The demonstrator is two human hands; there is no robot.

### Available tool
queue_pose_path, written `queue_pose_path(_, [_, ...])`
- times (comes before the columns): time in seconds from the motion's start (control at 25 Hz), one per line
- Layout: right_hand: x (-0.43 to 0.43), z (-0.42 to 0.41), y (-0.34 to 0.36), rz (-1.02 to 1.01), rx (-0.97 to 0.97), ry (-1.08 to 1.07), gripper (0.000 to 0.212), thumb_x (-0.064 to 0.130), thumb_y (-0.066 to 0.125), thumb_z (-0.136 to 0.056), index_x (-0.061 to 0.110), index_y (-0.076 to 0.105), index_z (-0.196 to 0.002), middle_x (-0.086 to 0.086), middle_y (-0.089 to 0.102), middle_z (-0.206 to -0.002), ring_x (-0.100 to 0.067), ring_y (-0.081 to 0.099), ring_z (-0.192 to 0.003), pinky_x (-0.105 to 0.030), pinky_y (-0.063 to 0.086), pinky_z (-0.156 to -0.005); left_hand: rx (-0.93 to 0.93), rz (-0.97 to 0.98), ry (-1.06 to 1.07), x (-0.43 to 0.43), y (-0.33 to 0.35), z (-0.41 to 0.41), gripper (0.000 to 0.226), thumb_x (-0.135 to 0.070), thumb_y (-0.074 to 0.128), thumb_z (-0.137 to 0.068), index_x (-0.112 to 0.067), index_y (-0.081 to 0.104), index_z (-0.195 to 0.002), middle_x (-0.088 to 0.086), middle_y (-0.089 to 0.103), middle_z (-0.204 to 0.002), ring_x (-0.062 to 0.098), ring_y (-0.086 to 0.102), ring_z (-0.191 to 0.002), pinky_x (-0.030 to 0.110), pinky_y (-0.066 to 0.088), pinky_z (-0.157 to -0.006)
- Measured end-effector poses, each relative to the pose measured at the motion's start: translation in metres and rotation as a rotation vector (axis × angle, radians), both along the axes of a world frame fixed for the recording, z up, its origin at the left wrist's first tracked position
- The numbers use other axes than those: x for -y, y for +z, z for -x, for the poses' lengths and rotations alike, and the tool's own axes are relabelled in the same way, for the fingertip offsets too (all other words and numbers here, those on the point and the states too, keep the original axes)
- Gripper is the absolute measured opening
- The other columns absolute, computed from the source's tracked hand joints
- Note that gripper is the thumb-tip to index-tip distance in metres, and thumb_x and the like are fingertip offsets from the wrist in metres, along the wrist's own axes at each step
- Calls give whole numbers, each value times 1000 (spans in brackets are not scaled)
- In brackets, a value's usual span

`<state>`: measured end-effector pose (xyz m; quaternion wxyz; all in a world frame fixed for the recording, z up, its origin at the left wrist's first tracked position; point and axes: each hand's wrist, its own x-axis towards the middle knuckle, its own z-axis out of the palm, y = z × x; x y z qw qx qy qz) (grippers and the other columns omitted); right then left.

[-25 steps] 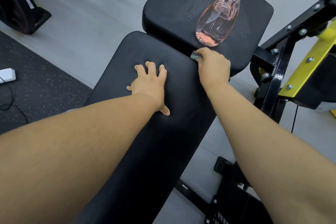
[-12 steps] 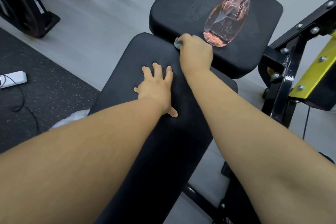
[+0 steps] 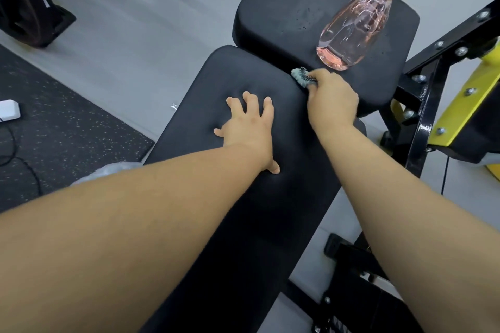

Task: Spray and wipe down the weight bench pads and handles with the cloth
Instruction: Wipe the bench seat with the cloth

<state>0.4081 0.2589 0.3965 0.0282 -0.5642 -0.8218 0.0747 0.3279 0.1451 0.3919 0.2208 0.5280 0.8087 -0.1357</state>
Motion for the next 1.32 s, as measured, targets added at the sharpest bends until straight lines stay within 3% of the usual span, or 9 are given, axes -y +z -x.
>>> queue_pose_path(0.12, [-5, 55, -7, -8, 51, 39, 34, 11, 38, -96, 18, 51, -126, -11, 58, -119, -33, 53, -110, -36, 37, -82, 114, -122, 4, 7, 5, 19, 112, -68, 70, -61, -24, 10, -146, 5, 13, -146, 31, 20, -131, 35, 48, -74])
queue_pose_path(0.2, [-7, 91, -9, 13, 63, 87, 35, 6, 37, -93, 15, 49, -125, -12, 58, -119, -33, 54, -109, -34, 35, -79, 124, -247, 45, 20, 7, 46, 94, -63, 71, -64, -22, 28, -137, 2, 24, -140, 26, 30, -124, 35, 43, -77])
queue_pose_path(0.28, [-6, 103, -9, 11, 58, 123, 35, 8, 37, -94, 16, 49, -126, -13, 58, -118, -33, 54, -108, -33, 33, -77, 66, -249, 152, 33, -1, 80, 102, -63, 74, -60, -21, 24, -137, 3, 23, -142, 28, 31, -125, 41, 41, -90])
queue_pose_path(0.44, [-7, 60, 3, 83, -9, 114, 32, 27, 38, -99, 20, 49, -128, -13, 60, -119, -35, 51, -111, -37, 37, -84, 436, 70, 536, 46, -17, 114, 114, -61, 78, -57, -18, 14, -141, 6, 32, -141, 32, 42, -124, 42, 41, -93])
queue_pose_path(0.64, [-6, 94, 2, 5, 137, 97, 29, 17, 40, -97, 16, 51, -124, -14, 62, -114, -35, 54, -106, -35, 33, -75, 477, 221, 480, 32, -21, 121, 129, -63, 73, -63, -13, -13, -147, 11, 22, -146, 35, 34, -131, 45, 34, -103])
queue_pose_path(0.76, [-6, 146, -4, 16, 159, 179, 28, 11, 38, -96, 15, 51, -121, -12, 62, -110, -33, 56, -99, -32, 32, -72, 481, 263, 462, 30, -26, 124, 126, -65, 71, -64, -15, -10, -146, 12, 21, -144, 36, 35, -129, 46, 35, -104])
queue_pose_path(0.92, [-2, 172, -4, 81, 152, 369, 29, 18, 35, -99, 16, 52, -122, -11, 61, -115, -33, 54, -105, -35, 38, -80, 504, 256, 436, 31, -28, 127, 126, -67, 69, -65, -14, -11, -146, 13, 20, -144, 36, 38, -127, 45, 38, -100])
queue_pose_path(1.12, [-14, 116, 12, 133, 52, 157, 29, 29, 41, -97, 20, 55, -121, -15, 62, -113, -36, 55, -102, -37, 42, -85, 527, 218, 433, 35, -30, 128, 120, -67, 70, -64, -16, -2, -145, 11, 23, -142, 36, 42, -123, 43, 39, -93])
queue_pose_path(1.32, [2, 162, -1, 88, 129, 175, 27, 21, 38, -96, 20, 54, -118, -12, 60, -115, -35, 52, -107, -38, 39, -83, 548, 188, 443, 37, -29, 128, 120, -67, 70, -64, -17, -2, -145, 10, 23, -143, 35, 42, -123, 43, 40, -93])
